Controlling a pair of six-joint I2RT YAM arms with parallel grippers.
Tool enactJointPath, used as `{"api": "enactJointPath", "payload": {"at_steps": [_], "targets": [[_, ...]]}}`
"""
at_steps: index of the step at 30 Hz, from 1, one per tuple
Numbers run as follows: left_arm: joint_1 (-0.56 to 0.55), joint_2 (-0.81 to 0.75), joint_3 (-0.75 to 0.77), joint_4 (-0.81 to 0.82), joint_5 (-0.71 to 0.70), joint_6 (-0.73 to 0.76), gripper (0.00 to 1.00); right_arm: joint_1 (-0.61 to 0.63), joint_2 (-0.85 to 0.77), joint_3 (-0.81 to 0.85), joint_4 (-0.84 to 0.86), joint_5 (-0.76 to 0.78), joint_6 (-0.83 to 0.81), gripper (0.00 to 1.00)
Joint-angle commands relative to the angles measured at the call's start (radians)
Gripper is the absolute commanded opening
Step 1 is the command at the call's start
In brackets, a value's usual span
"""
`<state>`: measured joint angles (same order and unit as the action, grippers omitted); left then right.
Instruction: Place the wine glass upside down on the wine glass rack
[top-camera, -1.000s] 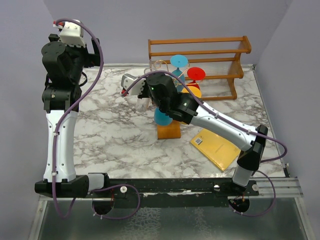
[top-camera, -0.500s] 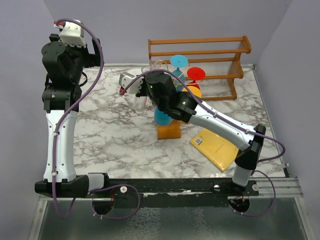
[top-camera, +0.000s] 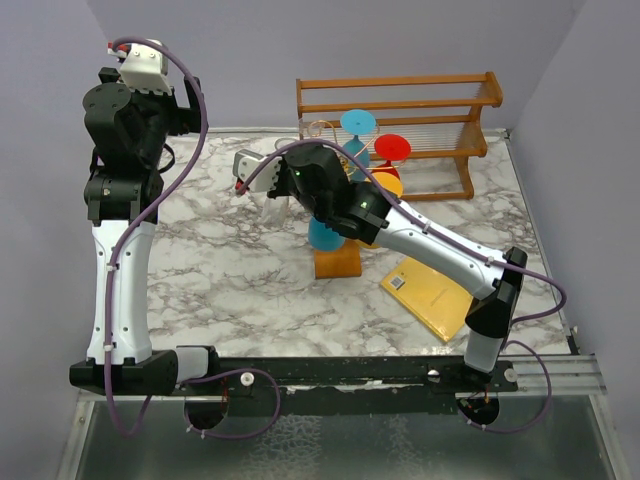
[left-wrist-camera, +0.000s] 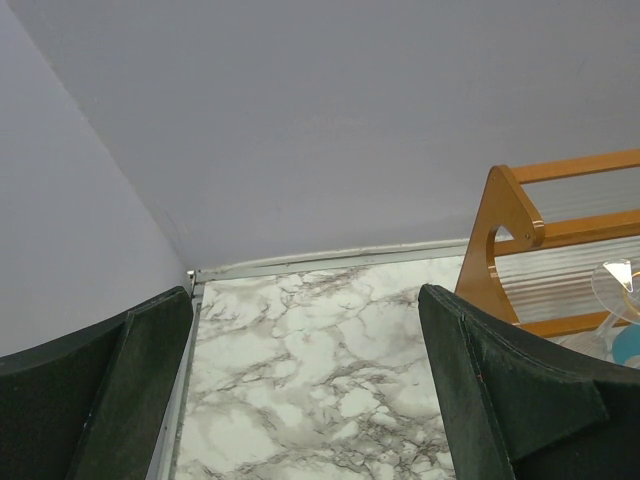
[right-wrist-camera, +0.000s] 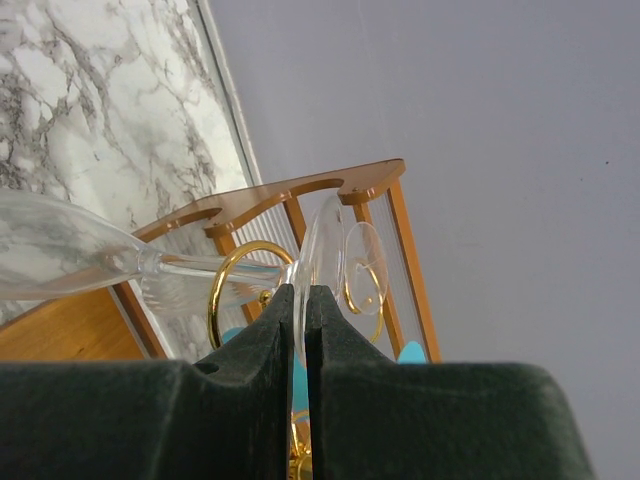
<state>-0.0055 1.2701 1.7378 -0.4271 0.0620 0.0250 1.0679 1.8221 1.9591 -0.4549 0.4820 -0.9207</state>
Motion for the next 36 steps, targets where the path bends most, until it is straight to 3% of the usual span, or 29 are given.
{"api": "enactJointPath", "payload": {"at_steps": [1,36], "targets": [[0.009,0.001,0.016,0.034,0.019,0.004,0.99,0.015,-0.005,0.04,-0.003,-0.043,0.012,0.01],[0.011,-0.002,0.009,0.044,0.025,0.006,0.99,0.043,-0.081,-0.052,-0.034,0.007,0.009,0.01]]}}
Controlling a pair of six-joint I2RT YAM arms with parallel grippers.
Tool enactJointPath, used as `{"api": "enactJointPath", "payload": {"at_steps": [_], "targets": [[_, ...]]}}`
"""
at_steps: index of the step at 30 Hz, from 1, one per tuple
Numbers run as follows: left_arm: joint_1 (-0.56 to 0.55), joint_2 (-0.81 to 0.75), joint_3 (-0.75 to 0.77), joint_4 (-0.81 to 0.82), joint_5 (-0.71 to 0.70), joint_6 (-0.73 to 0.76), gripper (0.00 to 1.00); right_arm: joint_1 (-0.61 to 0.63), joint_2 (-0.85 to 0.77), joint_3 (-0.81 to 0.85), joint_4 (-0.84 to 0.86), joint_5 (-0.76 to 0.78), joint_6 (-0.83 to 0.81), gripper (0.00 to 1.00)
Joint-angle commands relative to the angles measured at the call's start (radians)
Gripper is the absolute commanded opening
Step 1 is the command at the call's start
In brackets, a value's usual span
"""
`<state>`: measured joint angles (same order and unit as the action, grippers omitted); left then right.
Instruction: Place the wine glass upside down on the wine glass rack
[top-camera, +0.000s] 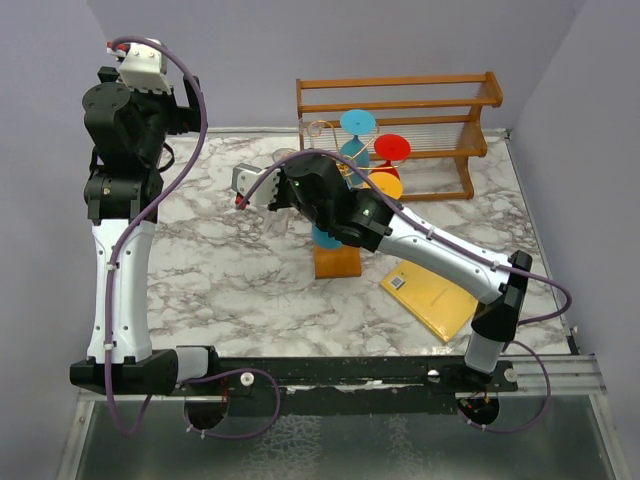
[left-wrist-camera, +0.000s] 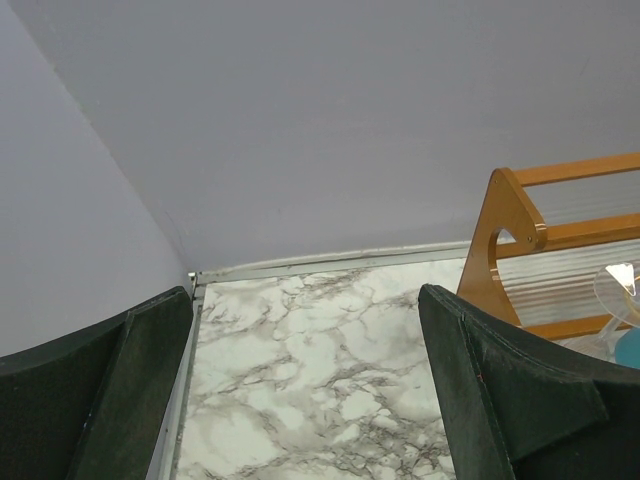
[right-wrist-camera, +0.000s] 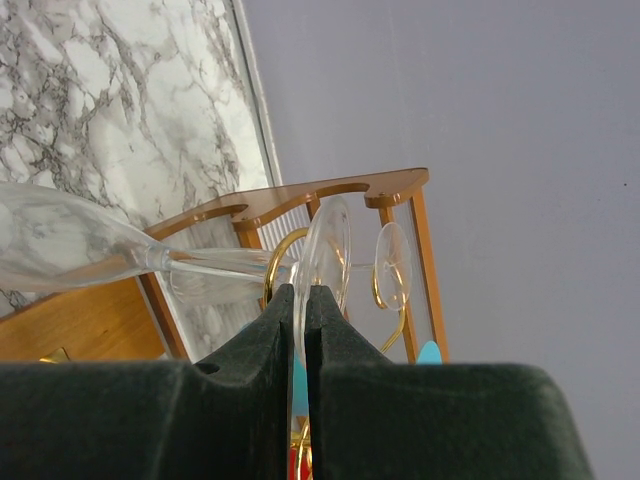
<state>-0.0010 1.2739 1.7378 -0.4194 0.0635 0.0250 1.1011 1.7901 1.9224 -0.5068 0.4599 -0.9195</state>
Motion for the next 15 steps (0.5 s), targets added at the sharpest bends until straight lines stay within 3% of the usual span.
{"api": "enactJointPath", "payload": {"at_steps": [1,15], "targets": [[0.006,-0.005,0.009,0.038,0.025,0.006,0.99,0.009,-0.053,-0.017,0.018,0.029,0.008,0.01],[0.006,-0.006,0.006,0.04,0.029,0.004,0.99,0.011,-0.065,-0.015,0.013,0.029,0.02,0.02]]}}
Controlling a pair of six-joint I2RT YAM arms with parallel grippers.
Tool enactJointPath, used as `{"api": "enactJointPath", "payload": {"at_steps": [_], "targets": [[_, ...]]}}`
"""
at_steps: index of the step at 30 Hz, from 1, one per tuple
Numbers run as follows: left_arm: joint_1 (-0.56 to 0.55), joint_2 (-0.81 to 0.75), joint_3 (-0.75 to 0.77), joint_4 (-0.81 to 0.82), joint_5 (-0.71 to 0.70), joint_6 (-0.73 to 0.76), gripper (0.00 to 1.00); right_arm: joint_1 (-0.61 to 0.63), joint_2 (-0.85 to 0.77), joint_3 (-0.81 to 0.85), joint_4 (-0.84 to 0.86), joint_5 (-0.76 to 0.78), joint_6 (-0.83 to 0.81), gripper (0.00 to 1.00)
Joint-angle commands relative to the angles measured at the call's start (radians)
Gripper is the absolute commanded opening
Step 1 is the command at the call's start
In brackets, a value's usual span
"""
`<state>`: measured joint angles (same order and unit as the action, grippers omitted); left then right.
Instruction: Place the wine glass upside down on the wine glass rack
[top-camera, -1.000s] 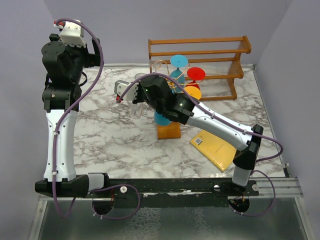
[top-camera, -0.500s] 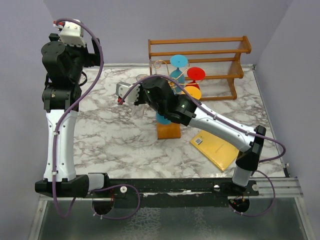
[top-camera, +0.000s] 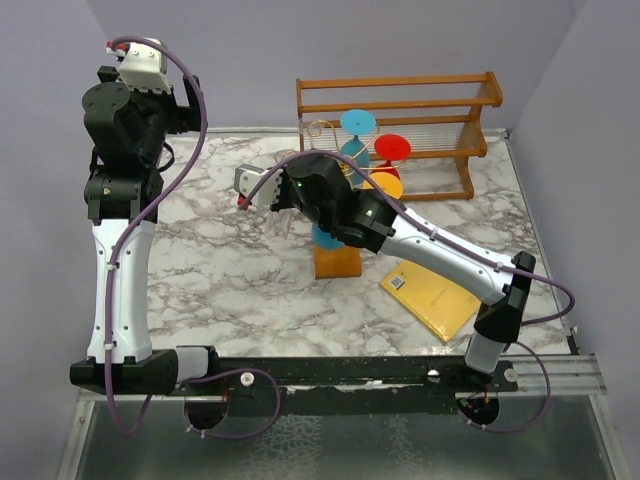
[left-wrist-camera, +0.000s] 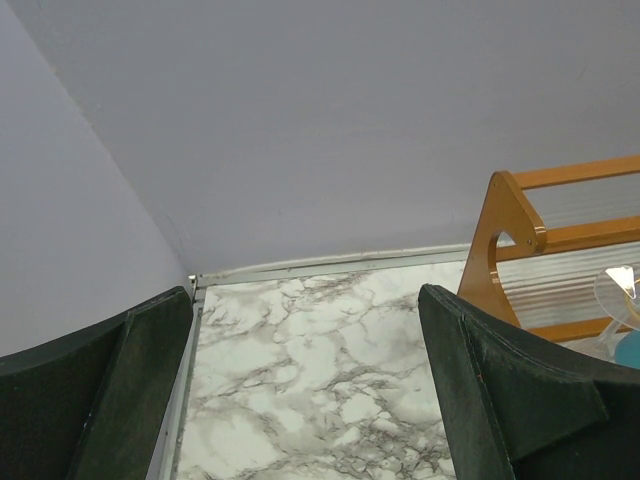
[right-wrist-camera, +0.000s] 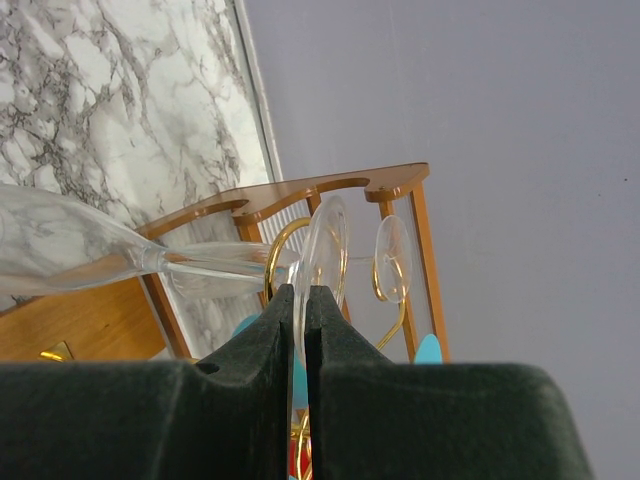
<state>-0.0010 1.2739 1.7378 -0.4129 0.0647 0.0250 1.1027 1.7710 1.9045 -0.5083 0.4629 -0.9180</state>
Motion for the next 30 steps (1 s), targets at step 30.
{"api": "enactJointPath", "payload": {"at_steps": [30], "targets": [[0.007,-0.006,-0.006,0.041,0.038,0.005,0.99,0.016,-0.064,-0.008,-0.015,0.069,0.055,0.08]]}}
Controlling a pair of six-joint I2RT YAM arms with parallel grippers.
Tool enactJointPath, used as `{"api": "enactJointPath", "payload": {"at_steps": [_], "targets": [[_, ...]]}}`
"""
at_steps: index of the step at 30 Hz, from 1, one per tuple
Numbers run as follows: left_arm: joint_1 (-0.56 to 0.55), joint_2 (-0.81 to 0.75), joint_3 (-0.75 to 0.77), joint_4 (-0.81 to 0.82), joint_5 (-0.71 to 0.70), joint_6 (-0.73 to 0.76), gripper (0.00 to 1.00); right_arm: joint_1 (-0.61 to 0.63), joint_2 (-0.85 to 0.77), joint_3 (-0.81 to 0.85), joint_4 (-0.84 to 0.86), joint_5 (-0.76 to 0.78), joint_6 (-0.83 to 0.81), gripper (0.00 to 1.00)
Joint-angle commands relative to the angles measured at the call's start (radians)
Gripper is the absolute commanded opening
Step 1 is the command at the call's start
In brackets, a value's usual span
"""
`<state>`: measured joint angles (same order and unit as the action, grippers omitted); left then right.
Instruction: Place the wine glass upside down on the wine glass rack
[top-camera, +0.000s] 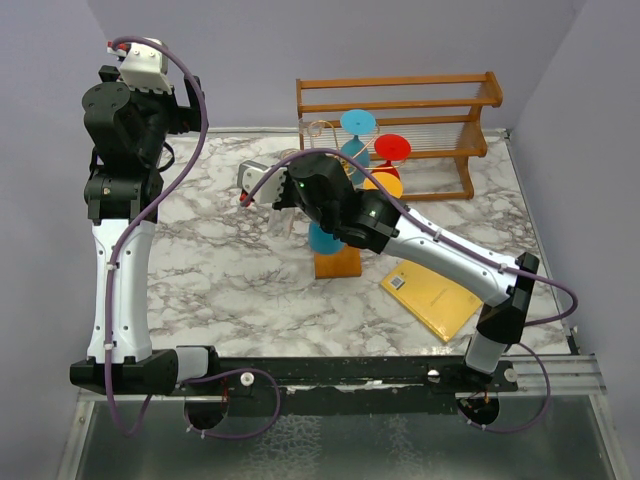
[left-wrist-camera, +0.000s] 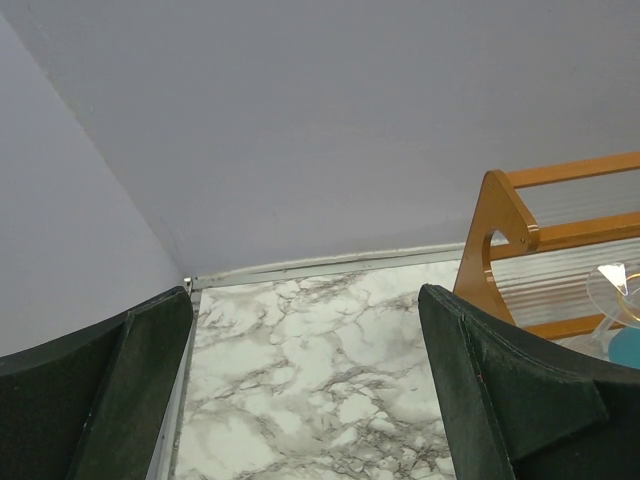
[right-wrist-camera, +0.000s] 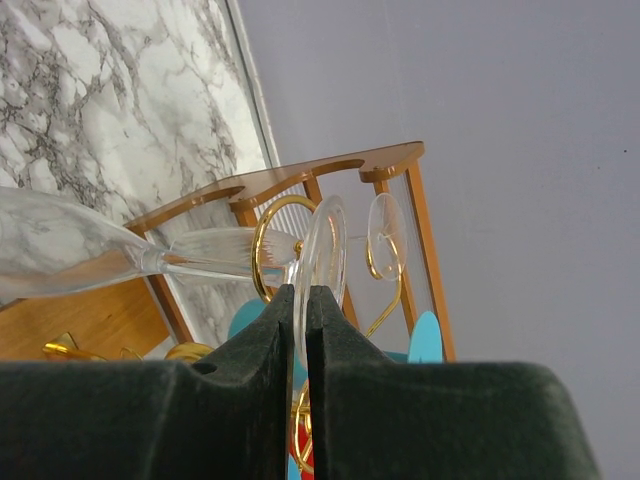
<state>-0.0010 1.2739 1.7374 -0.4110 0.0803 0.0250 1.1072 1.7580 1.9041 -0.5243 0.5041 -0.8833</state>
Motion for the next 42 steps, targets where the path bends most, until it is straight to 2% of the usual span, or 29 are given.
{"api": "enactJointPath", "payload": {"at_steps": [1,34,42], "targets": [[0.007,-0.005,-0.006,0.04,0.022,0.006,0.99,0.01,-0.052,-0.009,0.001,0.029,0.021,0.08],[0.007,0.002,0.011,0.042,0.03,0.008,0.99,0.01,-0.068,-0.004,-0.035,-0.003,0.065,0.25],[0.007,-0.001,0.003,0.044,0.033,0.01,0.99,0.011,-0.07,0.031,-0.076,-0.086,0.106,0.26]]}}
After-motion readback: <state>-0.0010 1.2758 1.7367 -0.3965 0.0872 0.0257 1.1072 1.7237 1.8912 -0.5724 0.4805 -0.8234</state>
